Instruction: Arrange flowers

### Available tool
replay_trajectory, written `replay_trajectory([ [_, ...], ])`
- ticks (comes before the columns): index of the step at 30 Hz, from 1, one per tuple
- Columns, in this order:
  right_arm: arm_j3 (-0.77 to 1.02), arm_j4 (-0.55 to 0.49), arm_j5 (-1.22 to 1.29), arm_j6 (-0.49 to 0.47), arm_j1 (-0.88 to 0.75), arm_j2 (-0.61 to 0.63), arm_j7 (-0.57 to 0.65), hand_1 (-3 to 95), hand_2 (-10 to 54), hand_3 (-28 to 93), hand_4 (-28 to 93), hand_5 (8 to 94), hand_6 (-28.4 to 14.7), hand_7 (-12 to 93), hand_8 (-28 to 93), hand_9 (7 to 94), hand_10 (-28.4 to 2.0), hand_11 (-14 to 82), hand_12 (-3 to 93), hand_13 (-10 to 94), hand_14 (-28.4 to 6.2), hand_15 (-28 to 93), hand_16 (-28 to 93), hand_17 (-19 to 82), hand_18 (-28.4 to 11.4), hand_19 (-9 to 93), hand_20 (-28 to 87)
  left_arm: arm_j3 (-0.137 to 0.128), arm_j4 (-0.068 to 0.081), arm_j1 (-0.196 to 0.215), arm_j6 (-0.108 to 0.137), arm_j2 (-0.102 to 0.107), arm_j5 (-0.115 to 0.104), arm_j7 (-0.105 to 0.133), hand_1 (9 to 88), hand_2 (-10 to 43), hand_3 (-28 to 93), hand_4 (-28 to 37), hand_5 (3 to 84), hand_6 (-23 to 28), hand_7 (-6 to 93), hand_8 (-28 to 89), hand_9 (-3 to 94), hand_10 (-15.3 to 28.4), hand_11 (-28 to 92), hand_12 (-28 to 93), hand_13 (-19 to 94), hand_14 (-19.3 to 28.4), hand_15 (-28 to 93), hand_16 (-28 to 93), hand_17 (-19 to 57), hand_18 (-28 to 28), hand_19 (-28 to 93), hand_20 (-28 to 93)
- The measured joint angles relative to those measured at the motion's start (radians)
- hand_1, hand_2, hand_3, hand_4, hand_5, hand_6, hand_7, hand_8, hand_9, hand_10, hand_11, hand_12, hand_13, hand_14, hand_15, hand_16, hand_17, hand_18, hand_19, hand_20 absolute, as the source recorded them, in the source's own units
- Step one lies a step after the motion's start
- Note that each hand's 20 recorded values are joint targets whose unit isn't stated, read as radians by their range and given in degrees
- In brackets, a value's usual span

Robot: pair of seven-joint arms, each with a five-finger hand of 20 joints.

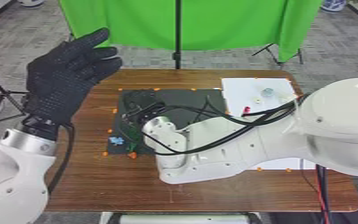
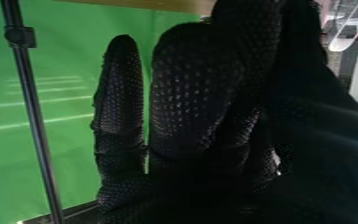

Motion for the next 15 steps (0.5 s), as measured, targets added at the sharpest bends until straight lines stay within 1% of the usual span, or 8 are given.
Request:
replay_trajectory([
  [6, 0.010, 0.002, 0.004, -0.002, -0.003, 0.002, 0.000, 58.0, -9.5, 42, -28, 70.2, 6.9, 17, -8, 93.7, -5.6, 27.6, 15.6, 90, -1.2, 55, 21, 40, -14.5, 92, -8, -0.003, 0.000, 0.005, -0.001, -0.005, 0.000, 0.001, 22.1, 8.0, 77, -22.4, 41.1, 12.5, 12.8, -8, 34.6, 22.9, 32, 11, 24, 28.4, 55, -11, -6.7, 28.4, 71, -8],
  [12, 0.010, 0.003, 0.002, -0.002, -0.004, 0.004, 0.006, 57.0, -9.5, 43, -28, 70.1, 6.8, 17, -8, 93.7, -5.7, 27.6, 15.7, 90, -1.5, 55, 21, 40, -14.9, 92, -7, -0.003, 0.002, 0.009, -0.001, -0.008, 0.000, 0.000, 22.2, 8.0, 77, -22.3, 41.2, 12.6, 12.9, -8, 34.5, 23.0, 32, 11, 24, 28.4, 55, -11, -6.6, 28.4, 72, -8],
  [14, 0.010, 0.003, 0.002, -0.002, -0.004, 0.007, 0.007, 56.7, -9.5, 44, -28, 70.2, 6.7, 17, -8, 93.7, -5.7, 27.5, 15.7, 90, -1.6, 54, 21, 40, -15.1, 92, -7, -0.009, 0.001, 0.017, -0.001, -0.009, 0.000, 0.001, 22.1, 8.0, 77, -22.3, 41.2, 12.6, 12.9, -8, 34.5, 22.9, 32, 11, 24, 28.4, 55, -11, -6.6, 28.4, 72, -8],
  [15, 0.010, 0.001, 0.002, -0.001, -0.004, 0.009, 0.007, 56.6, -9.5, 44, -28, 70.2, 6.7, 17, -8, 93.7, -5.7, 27.4, 15.7, 90, -1.6, 54, 21, 40, -15.1, 92, -7, -0.017, 0.000, 0.025, -0.001, -0.010, 0.000, 0.001, 22.2, 8.0, 77, -22.3, 41.2, 12.6, 12.9, -8, 34.5, 22.9, 32, 11, 24, 28.4, 55, -11, -6.6, 28.4, 72, -8],
])
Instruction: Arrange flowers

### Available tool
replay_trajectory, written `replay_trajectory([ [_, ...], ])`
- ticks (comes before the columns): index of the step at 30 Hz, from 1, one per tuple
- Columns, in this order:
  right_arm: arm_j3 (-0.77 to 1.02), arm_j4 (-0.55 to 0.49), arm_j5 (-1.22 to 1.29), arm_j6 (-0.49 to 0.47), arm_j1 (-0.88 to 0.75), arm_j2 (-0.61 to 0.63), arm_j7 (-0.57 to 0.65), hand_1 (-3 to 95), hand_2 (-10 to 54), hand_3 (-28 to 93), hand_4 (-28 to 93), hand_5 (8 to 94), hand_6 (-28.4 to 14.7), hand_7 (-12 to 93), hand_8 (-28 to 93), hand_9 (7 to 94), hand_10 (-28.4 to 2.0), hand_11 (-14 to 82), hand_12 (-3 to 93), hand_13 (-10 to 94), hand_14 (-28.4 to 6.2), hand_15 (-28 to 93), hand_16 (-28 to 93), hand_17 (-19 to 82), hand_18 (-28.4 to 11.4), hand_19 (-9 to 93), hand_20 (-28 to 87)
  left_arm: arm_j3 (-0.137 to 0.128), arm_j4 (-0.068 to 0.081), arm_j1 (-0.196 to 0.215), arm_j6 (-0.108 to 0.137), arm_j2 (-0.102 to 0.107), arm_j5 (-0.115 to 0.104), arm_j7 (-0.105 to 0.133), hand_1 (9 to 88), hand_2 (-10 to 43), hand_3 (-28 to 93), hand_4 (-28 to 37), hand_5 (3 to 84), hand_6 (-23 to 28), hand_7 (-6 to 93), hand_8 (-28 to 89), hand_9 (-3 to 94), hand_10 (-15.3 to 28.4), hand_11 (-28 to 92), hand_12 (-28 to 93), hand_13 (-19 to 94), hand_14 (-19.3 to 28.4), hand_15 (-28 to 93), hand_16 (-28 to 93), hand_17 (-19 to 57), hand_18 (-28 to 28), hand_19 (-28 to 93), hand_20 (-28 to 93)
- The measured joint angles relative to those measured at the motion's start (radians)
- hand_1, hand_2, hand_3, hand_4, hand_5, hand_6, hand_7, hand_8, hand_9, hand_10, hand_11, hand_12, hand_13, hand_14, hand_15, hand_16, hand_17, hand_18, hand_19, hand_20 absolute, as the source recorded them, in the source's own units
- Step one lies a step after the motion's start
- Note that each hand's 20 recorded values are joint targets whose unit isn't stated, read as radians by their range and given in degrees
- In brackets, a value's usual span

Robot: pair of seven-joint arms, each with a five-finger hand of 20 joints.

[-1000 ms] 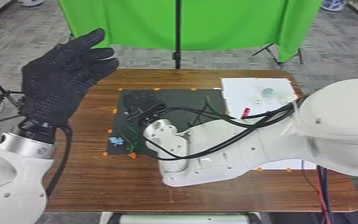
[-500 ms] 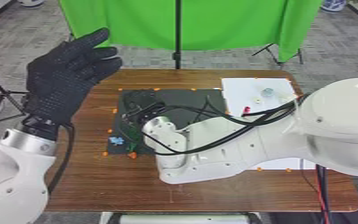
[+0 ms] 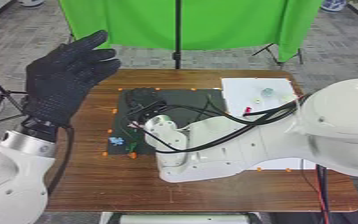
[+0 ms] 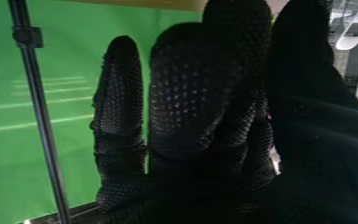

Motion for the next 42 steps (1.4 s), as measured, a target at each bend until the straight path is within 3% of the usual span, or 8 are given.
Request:
replay_trajectory([
  [6, 0.032, -0.046, 0.012, 0.006, 0.002, 0.046, -0.022, 48.3, -9.5, 57, -28, 65.1, 5.2, 16, -13, 90.9, -7.4, 22.7, 17.0, 86, -3.0, 55, 21, 36, -16.4, 89, -5, -0.092, -0.031, 0.112, 0.015, -0.011, -0.001, 0.011, 22.2, 8.0, 77, -22.4, 41.1, 12.5, 12.9, -8, 34.6, 22.8, 32, 11, 24, 28.4, 55, -11, -6.6, 28.4, 72, -9],
  [9, 0.122, -0.101, 0.016, -0.019, -0.016, 0.107, -0.048, 40.4, -9.5, 64, -28, 61.3, 2.1, 16, -13, 85.3, -9.7, 22.8, 16.1, 83, -4.5, 55, 19, 34, -16.9, 87, -5, -0.128, -0.059, 0.184, 0.052, -0.023, -0.002, 0.035, 22.1, 7.9, 77, -22.3, 41.1, 12.5, 12.8, -8, 34.6, 22.9, 32, 11, 24, 28.4, 55, -11, -6.6, 28.4, 72, -9],
  [13, 0.358, -0.189, 0.018, -0.166, -0.113, 0.221, -0.102, 34.6, -8.9, 69, -28, 60.1, -1.0, 15, -13, 79.0, -12.5, 22.7, 14.8, 79, -6.7, 57, 17, 34, -17.7, 87, -4, -0.171, -0.093, 0.283, 0.106, -0.044, -0.007, 0.076, 22.2, 7.9, 77, -22.4, 40.7, 12.3, 12.7, -8, 33.9, 22.7, 32, 11, 24, 28.4, 55, -11, -6.6, 28.4, 72, -9],
  [16, 0.517, -0.250, 0.033, -0.239, -0.206, 0.302, -0.132, 33.4, -8.0, 70, -28, 58.5, -2.1, 15, -12, 76.2, -13.8, 22.2, 14.6, 78, -7.5, 58, 16, 34, -18.1, 87, -4, -0.187, -0.100, 0.344, 0.125, -0.054, -0.018, 0.105, 22.2, 7.9, 77, -22.5, 39.8, 12.0, 12.7, -8, 32.5, 22.3, 32, 11, 24, 28.4, 55, -11, -6.6, 28.4, 72, -9],
  [19, 0.635, -0.297, 0.040, -0.238, -0.298, 0.375, -0.128, 32.5, -7.3, 70, -28, 57.5, -2.4, 14, -12, 75.0, -14.6, 21.9, 14.4, 77, -8.2, 58, 16, 35, -18.6, 87, -4, -0.188, -0.100, 0.383, 0.139, -0.054, -0.031, 0.128, 22.3, 7.9, 77, -22.5, 38.5, 11.6, 12.8, -8, 30.6, 21.7, 31, 11, 24, 28.4, 55, -11, -6.6, 28.4, 72, -9],
  [29, 1.093, -0.457, -0.028, -0.178, -0.656, 0.606, 0.021, 31.4, -4.5, 69, -27, 51.4, -5.5, 11, -11, 73.6, -17.7, 21.7, 14.0, 78, -8.6, 62, 14, 43, -20.6, 92, -11, -0.188, -0.096, 0.392, 0.151, -0.054, -0.044, 0.133, 22.2, 7.8, 77, -22.5, 37.5, 11.2, 13.7, -9, 29.1, 21.2, 31, 11, 24, 28.4, 55, -11, -6.6, 28.4, 72, -10],
  [36, 1.315, -0.470, -0.073, -0.227, -0.852, 0.718, 0.169, 31.3, -4.0, 67, -25, 47.7, -7.7, 8, -10, 75.0, -19.2, 21.5, 13.8, 81, -8.6, 63, 14, 50, -19.6, 93, -13, -0.188, -0.095, 0.409, 0.152, -0.057, -0.044, 0.139, 22.3, 7.7, 77, -22.4, 37.9, 11.3, 13.6, -9, 29.8, 21.5, 31, 11, 24, 28.4, 55, -11, -6.7, 28.4, 72, -10],
  [42, 1.385, -0.439, -0.091, -0.268, -0.976, 0.754, 0.233, 31.5, -4.5, 65, -25, 45.5, -8.2, 8, -9, 75.9, -19.8, 21.4, 13.5, 82, -8.3, 63, 14, 58, -15.5, 93, -15, -0.173, -0.092, 0.415, 0.156, -0.057, -0.044, 0.146, 22.3, 7.8, 78, -22.5, 38.0, 11.4, 13.6, -9, 30.2, 21.6, 31, 11, 24, 28.4, 55, -11, -6.6, 28.4, 72, -10],
])
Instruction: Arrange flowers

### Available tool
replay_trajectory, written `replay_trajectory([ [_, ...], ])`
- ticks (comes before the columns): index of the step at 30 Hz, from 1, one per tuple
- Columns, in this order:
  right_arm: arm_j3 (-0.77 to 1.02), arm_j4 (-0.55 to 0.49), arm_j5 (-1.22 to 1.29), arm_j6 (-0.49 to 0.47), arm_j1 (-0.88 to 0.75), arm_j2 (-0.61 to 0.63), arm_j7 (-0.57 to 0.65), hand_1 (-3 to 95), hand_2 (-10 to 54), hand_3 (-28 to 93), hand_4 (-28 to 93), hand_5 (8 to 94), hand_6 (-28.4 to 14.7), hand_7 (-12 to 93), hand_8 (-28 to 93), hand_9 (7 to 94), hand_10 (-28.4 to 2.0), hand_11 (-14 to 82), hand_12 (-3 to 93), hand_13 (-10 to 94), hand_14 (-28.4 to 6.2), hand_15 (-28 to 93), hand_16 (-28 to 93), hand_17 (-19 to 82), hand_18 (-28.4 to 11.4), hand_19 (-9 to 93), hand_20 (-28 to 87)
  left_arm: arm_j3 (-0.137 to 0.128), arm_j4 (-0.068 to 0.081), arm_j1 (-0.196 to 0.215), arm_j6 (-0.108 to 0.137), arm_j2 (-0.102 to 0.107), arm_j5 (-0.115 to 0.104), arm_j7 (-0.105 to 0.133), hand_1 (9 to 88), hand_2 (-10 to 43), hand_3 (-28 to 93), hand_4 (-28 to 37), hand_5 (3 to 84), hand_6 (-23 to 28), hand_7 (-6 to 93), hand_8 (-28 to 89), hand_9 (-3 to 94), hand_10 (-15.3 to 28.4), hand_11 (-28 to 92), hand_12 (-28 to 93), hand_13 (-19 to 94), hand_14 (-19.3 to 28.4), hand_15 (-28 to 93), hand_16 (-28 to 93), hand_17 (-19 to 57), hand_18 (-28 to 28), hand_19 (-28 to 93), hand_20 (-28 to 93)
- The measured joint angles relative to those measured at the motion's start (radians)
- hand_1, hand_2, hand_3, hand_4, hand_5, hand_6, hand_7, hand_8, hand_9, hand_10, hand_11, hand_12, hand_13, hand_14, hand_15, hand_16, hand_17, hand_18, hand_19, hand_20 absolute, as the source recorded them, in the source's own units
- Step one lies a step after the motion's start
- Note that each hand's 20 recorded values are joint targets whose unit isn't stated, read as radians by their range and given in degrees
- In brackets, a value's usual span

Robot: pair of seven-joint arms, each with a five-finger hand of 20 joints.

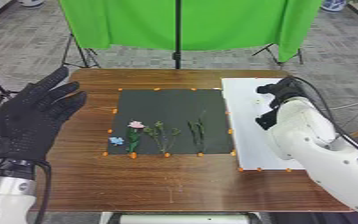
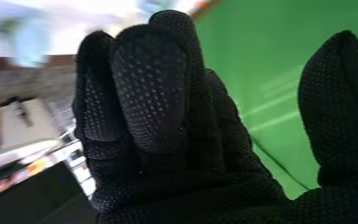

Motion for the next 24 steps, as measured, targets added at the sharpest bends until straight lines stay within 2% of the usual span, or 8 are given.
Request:
replay_trajectory([
  [7, 0.020, 0.048, -0.008, -0.026, -0.066, 0.018, 0.041, 32.2, -4.8, 64, -24, 45.0, -9.0, 7, -9, 78.4, -20.2, 21.3, 13.1, 85, -6.4, 62, 14, 66, -11.8, 93, -16, 0.039, 0.007, -0.022, 0.000, 0.000, 0.004, -0.005, 22.4, 7.8, 78, -22.5, 38.0, 11.4, 13.7, -9, 30.4, 21.7, 31, 11, 24, 28.4, 55, -11, -6.7, 28.4, 72, -10],
  [13, 0.098, 0.054, -0.011, -0.042, -0.117, 0.031, 0.058, 32.5, -4.7, 64, -23, 44.8, -9.4, 6, -9, 78.9, -20.9, 20.8, 12.7, 86, -5.9, 63, 14, 67, -11.7, 93, -13, 0.041, 0.007, -0.032, 0.000, -0.010, 0.008, -0.013, 22.4, 7.8, 77, -22.5, 38.2, 11.5, 13.6, -9, 30.6, 21.7, 31, 11, 24, 28.4, 55, -11, -6.7, 28.4, 72, -10],
  [19, 0.104, 0.076, 0.007, -0.058, -0.125, 0.046, 0.063, 33.9, -4.4, 64, -23, 45.8, -9.9, 6, -9, 78.3, -22.3, 19.9, 12.0, 86, -6.1, 64, 14, 67, -11.8, 93, -12, 0.048, 0.007, -0.034, 0.000, -0.012, 0.008, -0.013, 22.3, 7.8, 78, -22.4, 38.2, 11.5, 13.6, -9, 30.8, 21.7, 32, 11, 24, 28.4, 55, -11, -6.7, 28.4, 72, -10],
  [24, 0.097, 0.112, 0.068, -0.082, -0.114, 0.048, 0.065, 35.4, -5.4, 65, -23, 48.3, -9.6, 6, -9, 77.5, -24.0, 17.9, 10.7, 85, -6.9, 63, 12, 67, -11.2, 93, -16, 0.052, 0.007, -0.039, 0.000, -0.012, 0.008, -0.013, 22.3, 7.7, 78, -22.4, 38.2, 11.5, 13.6, -9, 30.8, 21.6, 31, 11, 24, 28.4, 55, -11, -6.7, 28.4, 72, -10],
])
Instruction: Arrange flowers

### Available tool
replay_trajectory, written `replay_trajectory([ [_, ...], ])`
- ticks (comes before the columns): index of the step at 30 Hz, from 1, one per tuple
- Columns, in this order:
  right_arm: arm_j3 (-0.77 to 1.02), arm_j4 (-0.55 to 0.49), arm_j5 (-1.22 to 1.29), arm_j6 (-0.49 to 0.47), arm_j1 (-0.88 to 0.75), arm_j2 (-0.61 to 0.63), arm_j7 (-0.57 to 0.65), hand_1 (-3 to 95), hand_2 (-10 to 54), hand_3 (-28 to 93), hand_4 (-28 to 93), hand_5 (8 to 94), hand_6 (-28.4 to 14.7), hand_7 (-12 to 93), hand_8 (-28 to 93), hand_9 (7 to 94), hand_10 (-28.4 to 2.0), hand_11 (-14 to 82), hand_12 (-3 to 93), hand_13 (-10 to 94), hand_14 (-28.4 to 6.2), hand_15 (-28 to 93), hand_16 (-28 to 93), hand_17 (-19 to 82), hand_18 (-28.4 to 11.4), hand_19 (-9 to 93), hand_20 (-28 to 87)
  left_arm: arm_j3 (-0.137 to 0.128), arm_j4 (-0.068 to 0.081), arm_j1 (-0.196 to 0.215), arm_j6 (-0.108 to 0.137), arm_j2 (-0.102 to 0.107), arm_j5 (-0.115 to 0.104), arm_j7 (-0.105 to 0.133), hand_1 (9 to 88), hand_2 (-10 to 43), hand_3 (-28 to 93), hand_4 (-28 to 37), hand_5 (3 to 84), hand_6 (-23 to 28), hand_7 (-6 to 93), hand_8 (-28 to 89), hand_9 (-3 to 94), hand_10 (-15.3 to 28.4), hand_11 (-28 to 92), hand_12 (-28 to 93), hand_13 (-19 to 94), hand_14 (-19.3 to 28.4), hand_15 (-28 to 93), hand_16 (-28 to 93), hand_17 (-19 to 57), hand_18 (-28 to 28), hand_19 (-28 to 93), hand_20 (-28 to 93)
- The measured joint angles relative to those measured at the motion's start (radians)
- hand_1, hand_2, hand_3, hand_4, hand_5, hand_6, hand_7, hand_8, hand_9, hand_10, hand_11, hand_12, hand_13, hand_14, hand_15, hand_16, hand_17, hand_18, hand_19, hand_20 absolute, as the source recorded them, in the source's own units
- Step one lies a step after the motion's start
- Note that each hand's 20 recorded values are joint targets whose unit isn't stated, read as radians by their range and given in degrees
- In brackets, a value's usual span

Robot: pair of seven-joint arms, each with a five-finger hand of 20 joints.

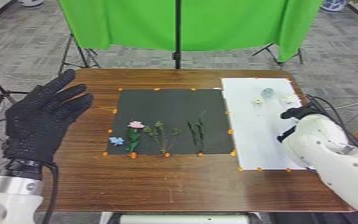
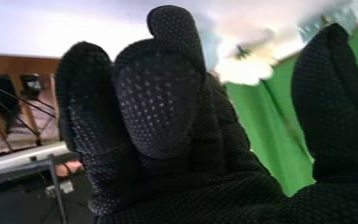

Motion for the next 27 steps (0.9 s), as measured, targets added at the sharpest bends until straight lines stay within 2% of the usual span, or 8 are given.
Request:
replay_trajectory([
  [7, -0.030, 0.047, 0.025, -0.023, 0.039, 0.002, 0.008, 41.3, -8.0, 67, -23, 55.5, -9.2, 5, -9, 75.6, -24.5, 15.2, 9.9, 85, -7.5, 61, 11, 66, -12.9, 93, -25, 0.003, 0.000, -0.007, 0.000, 0.000, 0.000, -0.001, 22.3, 7.8, 78, -22.6, 38.3, 11.6, 13.6, -9, 30.7, 21.6, 31, 11, 24, 28.4, 55, -11, -6.7, 28.4, 72, -10],
  [13, -0.052, 0.049, 0.012, -0.013, 0.049, 0.011, 0.008, 46.1, -9.3, 70, -24, 67.9, -10.0, 8, -9, 73.7, -20.4, 13.4, 9.4, 86, -7.2, 58, 11, 66, -12.2, 93, -28, 0.004, 0.000, -0.007, 0.000, -0.001, 0.000, -0.004, 22.3, 7.8, 78, -22.5, 38.5, 11.6, 13.5, -9, 30.6, 21.6, 31, 11, 24, 28.4, 55, -11, -6.7, 28.4, 72, -10],
  [14, -0.061, 0.050, 0.006, -0.010, 0.051, 0.013, 0.008, 48.5, -9.4, 71, -25, 70.0, -8.8, 9, -9, 75.6, -18.7, 13.5, 9.3, 87, -7.0, 56, 11, 66, -12.0, 93, -28, 0.004, 0.000, -0.007, 0.000, -0.001, 0.000, -0.004, 22.3, 7.8, 78, -22.5, 38.5, 11.7, 13.5, -9, 30.7, 21.5, 31, 11, 24, 28.4, 55, -11, -6.7, 28.4, 72, -10],
  [16, -0.082, 0.052, -0.015, -0.004, 0.058, 0.016, 0.008, 54.1, -9.5, 69, -27, 73.5, -7.1, 10, -1, 79.0, -16.0, 12.6, 10.4, 89, -6.5, 52, 11, 67, -11.4, 92, -28, 0.004, 0.000, -0.007, 0.000, -0.003, 0.000, -0.005, 22.3, 7.8, 78, -22.5, 38.5, 11.6, 13.5, -9, 30.6, 21.5, 31, 11, 24, 28.4, 55, -11, -6.7, 28.4, 72, -10],
  [18, -0.113, 0.057, -0.048, 0.008, 0.068, 0.020, 0.008, 59.8, -9.5, 65, -28, 77.8, -5.3, 11, 3, 84.4, -13.0, 7.6, 15.6, 92, -5.4, 44, 13, 68, -10.5, 92, -28, 0.004, 0.000, -0.007, 0.000, -0.003, 0.000, -0.006, 22.3, 7.8, 78, -22.4, 38.4, 11.7, 13.5, -9, 30.6, 21.6, 31, 11, 24, 28.4, 55, -11, -6.7, 28.4, 72, -10],
  [21, -0.159, 0.066, -0.100, 0.037, 0.082, 0.022, 0.008, 63.5, -9.5, 64, -28, 84.4, -1.7, 14, 5, 92.4, -10.2, 4.1, 20.9, 94, -3.8, 42, 14, 70, -8.6, 90, -28, 0.005, 0.000, -0.008, 0.000, -0.004, 0.000, -0.008, 22.4, 7.8, 78, -22.5, 38.5, 11.7, 13.5, -9, 30.6, 21.6, 31, 11, 24, 28.4, 55, -11, -6.7, 28.4, 72, -10],
  [27, -0.200, 0.067, -0.152, 0.100, 0.091, 0.023, 0.004, 63.6, -9.5, 65, -28, 86.9, -0.3, 14, 5, 93.7, -9.2, 7.9, 20.9, 94, -2.4, 43, 14, 71, -6.5, 90, -28, 0.007, 0.000, -0.016, 0.000, -0.005, 0.000, -0.013, 22.3, 7.8, 78, -22.4, 38.6, 11.7, 13.5, -9, 30.5, 21.6, 31, 11, 24, 28.4, 55, -11, -6.7, 28.4, 72, -10],
])
